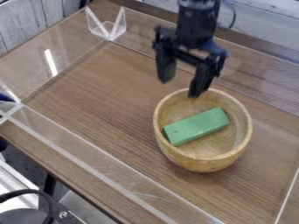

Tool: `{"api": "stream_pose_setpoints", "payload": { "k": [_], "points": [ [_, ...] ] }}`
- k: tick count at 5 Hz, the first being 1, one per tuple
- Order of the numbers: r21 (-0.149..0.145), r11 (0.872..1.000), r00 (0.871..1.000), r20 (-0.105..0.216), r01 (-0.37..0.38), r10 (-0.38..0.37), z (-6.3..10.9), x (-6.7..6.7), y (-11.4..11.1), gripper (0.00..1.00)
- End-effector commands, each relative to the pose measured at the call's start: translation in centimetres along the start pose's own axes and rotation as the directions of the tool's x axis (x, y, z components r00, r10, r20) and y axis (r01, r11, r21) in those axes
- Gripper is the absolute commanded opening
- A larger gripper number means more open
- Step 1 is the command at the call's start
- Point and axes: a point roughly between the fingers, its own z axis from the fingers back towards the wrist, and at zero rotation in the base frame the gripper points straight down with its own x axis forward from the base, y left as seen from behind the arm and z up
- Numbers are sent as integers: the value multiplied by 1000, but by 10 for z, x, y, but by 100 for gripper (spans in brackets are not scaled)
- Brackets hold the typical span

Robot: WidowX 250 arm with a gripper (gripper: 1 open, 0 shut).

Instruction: Remove the green block from inside the brown bowl and put it on the table

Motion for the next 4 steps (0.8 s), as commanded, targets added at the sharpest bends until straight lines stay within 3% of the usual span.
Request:
{"api": "stream_pose_setpoints", "payload": {
  "k": [1, 4],
  "points": [
    [10, 998, 997, 52, 59, -60, -5, 1, -6, 100],
    [18, 987, 986, 49, 159, -159, -43, 12, -19, 100]
  ]
}}
